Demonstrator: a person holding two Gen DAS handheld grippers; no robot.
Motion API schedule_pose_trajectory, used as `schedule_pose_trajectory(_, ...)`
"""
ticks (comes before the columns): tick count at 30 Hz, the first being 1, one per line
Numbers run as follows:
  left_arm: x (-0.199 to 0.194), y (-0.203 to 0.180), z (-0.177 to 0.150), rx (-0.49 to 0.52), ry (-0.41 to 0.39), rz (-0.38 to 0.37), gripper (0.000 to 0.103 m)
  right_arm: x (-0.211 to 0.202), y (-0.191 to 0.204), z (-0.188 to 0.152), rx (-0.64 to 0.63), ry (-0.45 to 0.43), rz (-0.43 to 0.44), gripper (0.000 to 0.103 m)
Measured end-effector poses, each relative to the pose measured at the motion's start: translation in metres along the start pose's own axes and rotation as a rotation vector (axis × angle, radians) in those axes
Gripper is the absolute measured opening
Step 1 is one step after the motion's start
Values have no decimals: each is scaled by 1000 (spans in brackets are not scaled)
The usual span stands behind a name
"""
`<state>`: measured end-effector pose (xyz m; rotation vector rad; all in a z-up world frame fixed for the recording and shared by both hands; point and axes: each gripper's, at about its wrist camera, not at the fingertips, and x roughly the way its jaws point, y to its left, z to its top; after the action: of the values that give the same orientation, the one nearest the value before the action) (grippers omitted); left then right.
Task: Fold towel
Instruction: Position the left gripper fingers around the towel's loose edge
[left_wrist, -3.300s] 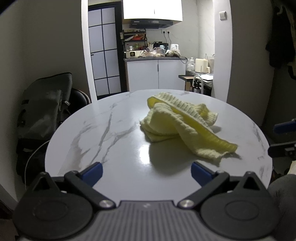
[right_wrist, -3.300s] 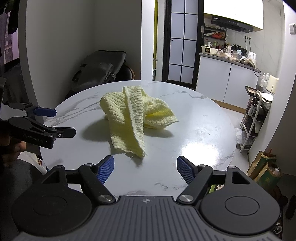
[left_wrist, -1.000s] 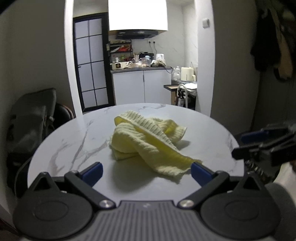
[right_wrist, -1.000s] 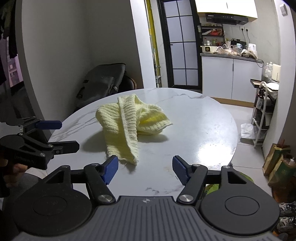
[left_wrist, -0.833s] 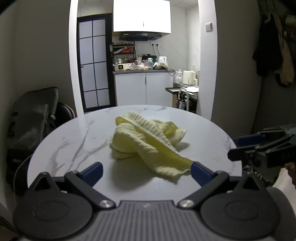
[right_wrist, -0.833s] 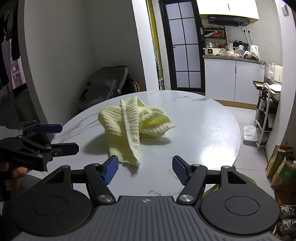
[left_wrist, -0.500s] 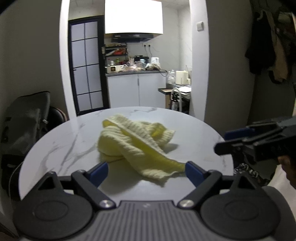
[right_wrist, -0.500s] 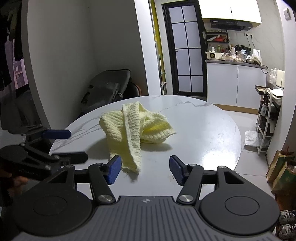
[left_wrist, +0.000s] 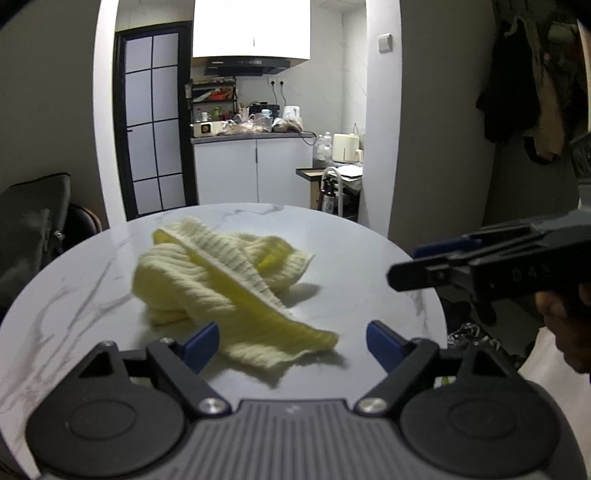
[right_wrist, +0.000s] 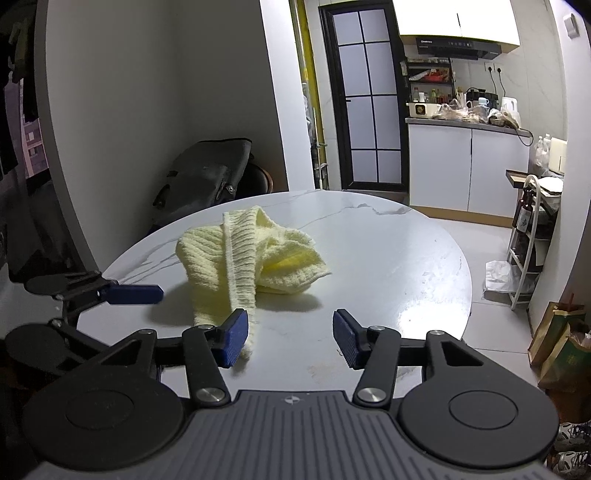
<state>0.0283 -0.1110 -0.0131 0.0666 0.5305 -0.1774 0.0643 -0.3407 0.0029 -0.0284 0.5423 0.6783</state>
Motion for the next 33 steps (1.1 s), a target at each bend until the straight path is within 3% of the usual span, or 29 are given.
schedule_pose_trajectory(21, 29, -11, -1, -3, -14, 2, 88, 34, -20, 5, 7, 22, 24, 57)
schedule_pose_trajectory(33, 36, -8, -5, -8, -7, 7, 67, 47, -27, 3, 10, 40, 21, 57)
